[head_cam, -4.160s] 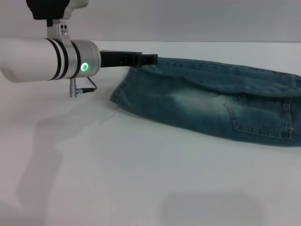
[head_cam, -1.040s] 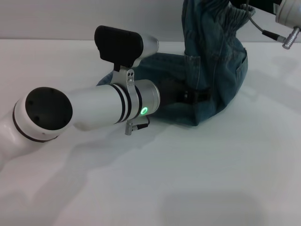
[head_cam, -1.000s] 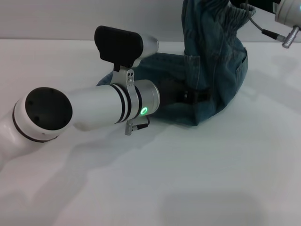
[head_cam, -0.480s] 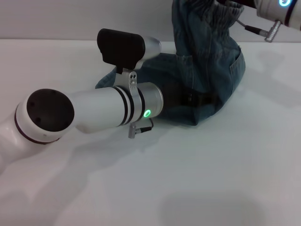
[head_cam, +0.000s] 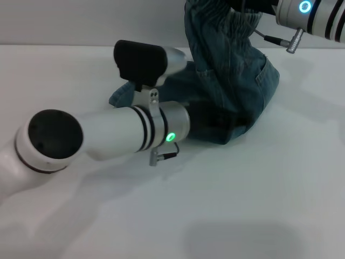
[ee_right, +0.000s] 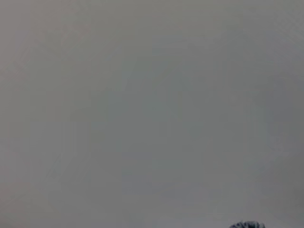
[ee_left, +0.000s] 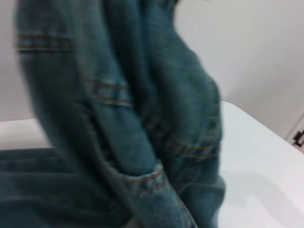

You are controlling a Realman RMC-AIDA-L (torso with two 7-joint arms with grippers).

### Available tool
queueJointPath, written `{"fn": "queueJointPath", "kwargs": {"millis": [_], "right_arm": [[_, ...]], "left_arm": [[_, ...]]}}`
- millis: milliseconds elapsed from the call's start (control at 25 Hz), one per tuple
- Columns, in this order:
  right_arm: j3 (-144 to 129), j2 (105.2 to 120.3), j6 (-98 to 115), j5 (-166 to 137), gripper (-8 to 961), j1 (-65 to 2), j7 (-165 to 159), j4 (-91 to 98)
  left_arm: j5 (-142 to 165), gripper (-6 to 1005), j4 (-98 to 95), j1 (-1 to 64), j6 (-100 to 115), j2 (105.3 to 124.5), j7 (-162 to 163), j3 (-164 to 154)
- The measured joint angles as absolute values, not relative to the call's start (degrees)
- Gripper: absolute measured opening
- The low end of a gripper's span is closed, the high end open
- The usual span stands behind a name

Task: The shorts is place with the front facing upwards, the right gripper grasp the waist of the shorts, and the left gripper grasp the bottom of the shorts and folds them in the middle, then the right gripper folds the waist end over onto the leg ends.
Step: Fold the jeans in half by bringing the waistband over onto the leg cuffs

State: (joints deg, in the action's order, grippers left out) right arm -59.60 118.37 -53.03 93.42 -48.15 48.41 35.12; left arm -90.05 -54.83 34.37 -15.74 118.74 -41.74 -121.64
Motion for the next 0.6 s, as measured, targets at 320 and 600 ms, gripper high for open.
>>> {"fn": "queueJointPath", "kwargs": {"millis": [320,600], "right_arm": [[-59.6,118.39,-52.9,93.6,15,-47.5,48.5,35.0],[-59.6,118.39,-52.7,93.5,14,-47.7,48.5,35.0]], "left_arm": [[-86.9,806,-58.5,25.3,-21.1,118.04,-42.7,-110.2],[-81.3,805,-63.7,17.9,-20.0,118.01,-43.2,-102.2]]}}
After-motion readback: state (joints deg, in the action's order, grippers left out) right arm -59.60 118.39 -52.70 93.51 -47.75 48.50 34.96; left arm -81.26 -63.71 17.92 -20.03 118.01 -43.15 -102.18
